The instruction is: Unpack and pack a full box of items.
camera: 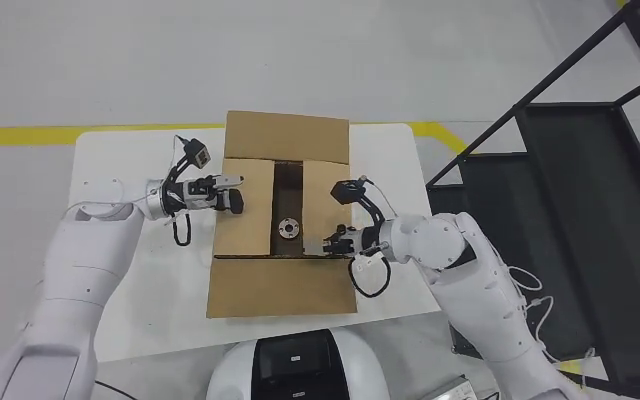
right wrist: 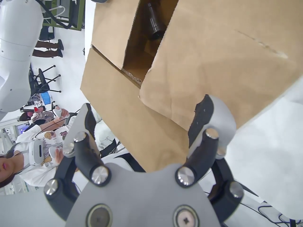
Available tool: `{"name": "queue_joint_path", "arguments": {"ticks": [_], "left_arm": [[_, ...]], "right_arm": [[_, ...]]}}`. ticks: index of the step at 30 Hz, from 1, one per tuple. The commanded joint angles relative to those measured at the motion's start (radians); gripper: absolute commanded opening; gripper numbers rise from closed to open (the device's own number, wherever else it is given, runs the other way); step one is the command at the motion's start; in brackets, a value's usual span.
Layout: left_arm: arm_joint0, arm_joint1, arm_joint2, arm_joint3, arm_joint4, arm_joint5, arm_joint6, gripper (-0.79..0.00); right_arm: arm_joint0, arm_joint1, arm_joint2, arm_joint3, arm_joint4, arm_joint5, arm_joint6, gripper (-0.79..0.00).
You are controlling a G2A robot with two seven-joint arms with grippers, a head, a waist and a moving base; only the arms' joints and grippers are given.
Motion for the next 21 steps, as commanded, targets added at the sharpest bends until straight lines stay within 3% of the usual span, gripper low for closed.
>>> {"name": "queue_joint_path", "arguments": {"ticks": [1,10,21], "left_arm": [[0.004,0.004,-0.015,-0.007,-0.021,-0.002,-0.011,0.000],[0.041,0.032,-0.098,-0.093,-0.071,-0.007,-0.054,0.000],[0.098,0.053,-0.142,-0.187,-0.057,0.006,-0.026,0.000]], "right_arm": [[-0.050,0.010,0.056,-0.024,0.014,-0.019,0.006,0.000],[-0.242,0.040,0.212,-0.033,-0.010,-0.049,-0.014,0.000],[-0.320,0.051,0.143,0.002,0.076,-0.152,0.057,0.000]]}}
